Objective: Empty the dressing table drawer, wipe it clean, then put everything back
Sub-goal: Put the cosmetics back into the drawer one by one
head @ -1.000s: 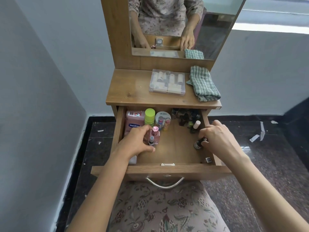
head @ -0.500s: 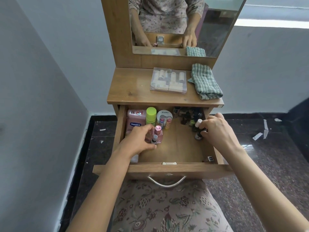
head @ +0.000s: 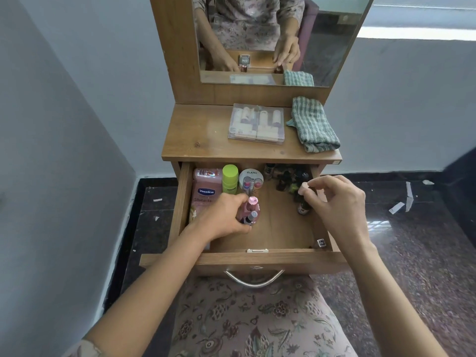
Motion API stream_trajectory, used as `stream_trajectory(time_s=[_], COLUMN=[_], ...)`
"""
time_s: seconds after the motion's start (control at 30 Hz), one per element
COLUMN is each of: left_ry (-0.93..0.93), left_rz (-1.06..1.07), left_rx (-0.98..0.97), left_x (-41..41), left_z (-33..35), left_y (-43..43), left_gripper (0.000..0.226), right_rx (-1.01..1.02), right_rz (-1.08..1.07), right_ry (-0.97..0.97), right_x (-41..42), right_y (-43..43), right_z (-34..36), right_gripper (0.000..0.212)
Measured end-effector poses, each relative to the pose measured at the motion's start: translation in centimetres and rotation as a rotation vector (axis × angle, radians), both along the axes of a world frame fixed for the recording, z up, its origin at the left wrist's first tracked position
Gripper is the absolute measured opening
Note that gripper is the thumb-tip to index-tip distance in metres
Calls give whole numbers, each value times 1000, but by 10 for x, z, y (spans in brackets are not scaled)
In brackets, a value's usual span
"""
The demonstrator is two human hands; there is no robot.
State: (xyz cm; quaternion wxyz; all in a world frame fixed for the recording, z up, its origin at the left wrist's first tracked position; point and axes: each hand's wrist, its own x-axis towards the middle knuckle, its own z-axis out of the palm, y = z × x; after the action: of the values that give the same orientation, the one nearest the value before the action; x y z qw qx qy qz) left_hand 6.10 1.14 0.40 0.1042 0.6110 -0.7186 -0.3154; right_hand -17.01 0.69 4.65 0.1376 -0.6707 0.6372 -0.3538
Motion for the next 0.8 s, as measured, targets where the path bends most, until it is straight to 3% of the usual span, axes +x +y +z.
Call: stream_trajectory(time_s=[0.13, 0.3, 0.8], left_ry=[-38, 10, 164], left_rz=[-72, -130, -122], left_rx=[-15, 1, 47], left_x=[-24, -55, -106], left_z=[0, -3, -4], left_y=[-6, -15, -22], left_gripper=[40, 42, 46], right_rx=[-13, 44, 377], right_rz=[-126, -218, -30], right_ry=[-188, -253, -86], right_x=[-3, -12, -21], right_y=[1, 2, 14], right_z=[-2, -11, -7], right_gripper=[4, 8, 26])
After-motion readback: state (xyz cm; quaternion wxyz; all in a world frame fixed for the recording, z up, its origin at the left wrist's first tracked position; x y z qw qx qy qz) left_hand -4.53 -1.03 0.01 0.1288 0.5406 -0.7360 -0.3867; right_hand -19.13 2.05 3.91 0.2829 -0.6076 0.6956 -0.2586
